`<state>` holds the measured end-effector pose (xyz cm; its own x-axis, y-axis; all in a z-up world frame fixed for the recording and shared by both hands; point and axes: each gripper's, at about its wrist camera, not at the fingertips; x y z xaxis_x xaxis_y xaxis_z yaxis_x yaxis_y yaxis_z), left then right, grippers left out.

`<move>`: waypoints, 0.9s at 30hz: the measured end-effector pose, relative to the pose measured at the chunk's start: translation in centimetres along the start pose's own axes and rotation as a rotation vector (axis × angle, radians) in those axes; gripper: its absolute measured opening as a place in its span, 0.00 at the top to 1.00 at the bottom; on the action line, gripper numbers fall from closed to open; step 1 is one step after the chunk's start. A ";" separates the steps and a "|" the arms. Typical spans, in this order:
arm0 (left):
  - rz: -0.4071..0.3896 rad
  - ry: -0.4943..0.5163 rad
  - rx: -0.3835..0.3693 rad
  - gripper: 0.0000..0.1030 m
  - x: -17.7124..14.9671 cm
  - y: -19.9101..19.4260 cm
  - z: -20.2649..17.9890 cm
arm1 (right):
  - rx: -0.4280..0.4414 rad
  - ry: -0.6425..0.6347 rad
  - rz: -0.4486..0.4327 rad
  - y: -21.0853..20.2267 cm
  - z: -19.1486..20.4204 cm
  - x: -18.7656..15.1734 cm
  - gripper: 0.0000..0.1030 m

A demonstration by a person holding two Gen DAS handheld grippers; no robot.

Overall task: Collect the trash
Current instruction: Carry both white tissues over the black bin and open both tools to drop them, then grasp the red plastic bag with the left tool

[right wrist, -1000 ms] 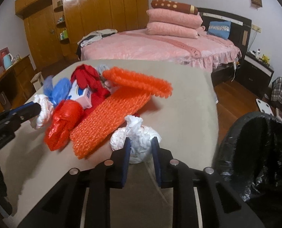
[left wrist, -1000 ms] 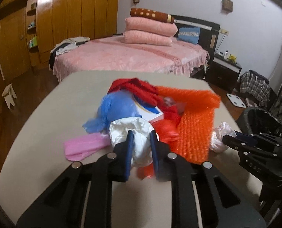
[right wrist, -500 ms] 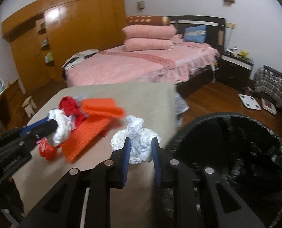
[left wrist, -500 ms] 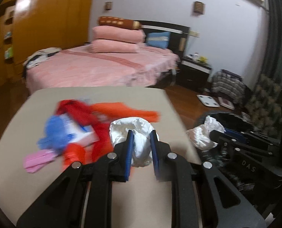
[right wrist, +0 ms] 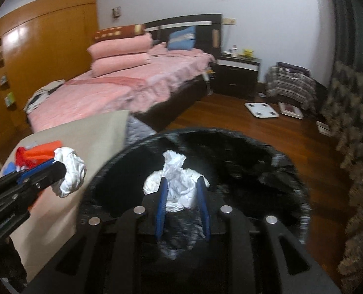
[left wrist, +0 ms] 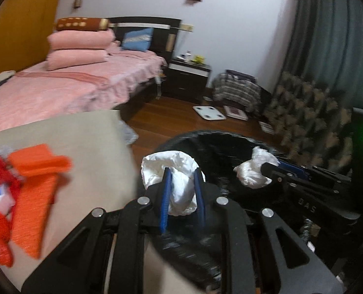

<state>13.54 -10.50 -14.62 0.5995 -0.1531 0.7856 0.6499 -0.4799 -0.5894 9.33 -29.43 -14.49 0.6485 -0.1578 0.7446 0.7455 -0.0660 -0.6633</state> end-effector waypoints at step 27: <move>-0.021 -0.259 0.616 0.35 -6.1 -12.3 19.2 | 0.303 -0.244 -0.064 1.5 19.1 -1.9 0.11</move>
<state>10.89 12.96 -15.76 0.6268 0.1004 0.7727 0.7646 0.1122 -0.6347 12.17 -10.39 -15.52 0.5898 0.0782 0.8037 0.7735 0.2310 -0.5902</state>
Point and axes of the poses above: each gripper's, at about its wrist camera, not at the fingertips, and y roughly the way its jaws point, z to its left, x to its top, and after that the axes turned 1 degree about z, right-handed
